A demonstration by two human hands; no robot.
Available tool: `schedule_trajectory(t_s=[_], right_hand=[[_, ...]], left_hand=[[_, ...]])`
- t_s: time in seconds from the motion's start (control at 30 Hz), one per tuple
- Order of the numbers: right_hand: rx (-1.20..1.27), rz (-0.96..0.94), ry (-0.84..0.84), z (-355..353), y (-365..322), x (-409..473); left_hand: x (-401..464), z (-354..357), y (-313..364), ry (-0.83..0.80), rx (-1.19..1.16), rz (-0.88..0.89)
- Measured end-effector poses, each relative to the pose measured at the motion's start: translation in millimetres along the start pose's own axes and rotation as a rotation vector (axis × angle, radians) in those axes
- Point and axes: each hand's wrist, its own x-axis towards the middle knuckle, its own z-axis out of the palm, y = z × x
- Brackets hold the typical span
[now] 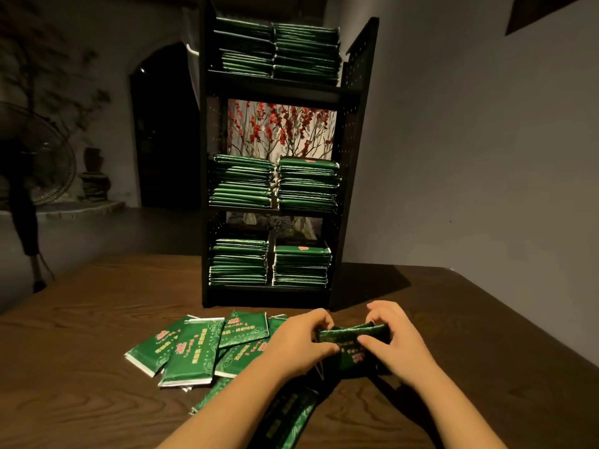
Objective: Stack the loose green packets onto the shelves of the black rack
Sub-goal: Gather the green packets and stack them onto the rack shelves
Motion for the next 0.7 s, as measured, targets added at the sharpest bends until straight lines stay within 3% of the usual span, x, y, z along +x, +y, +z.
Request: schedule_trajectory(t_s=[0.1, 0.23, 0.4, 0.57, 0.7], right_hand=[[0.090, 0.126, -0.001, 9, 14, -2], [0.320, 0.288, 0.047, 21, 26, -9], [0.483, 0.377, 0.071, 27, 32, -11], [0.215, 0.397, -0.114, 30, 37, -12], [0.217, 0.372, -0.083, 25, 33, -7]], left_hand=[[0, 7, -4, -0.001, -0.001, -0.032], [0, 8, -11, -0.116, -0.004, -0.085], [1, 10, -13, -0.079, 0.002, -0.096], [2, 9, -6, -0.205, 0.116, -0.172], [11, 7, -9, -0.189, 0.123, -0.231]])
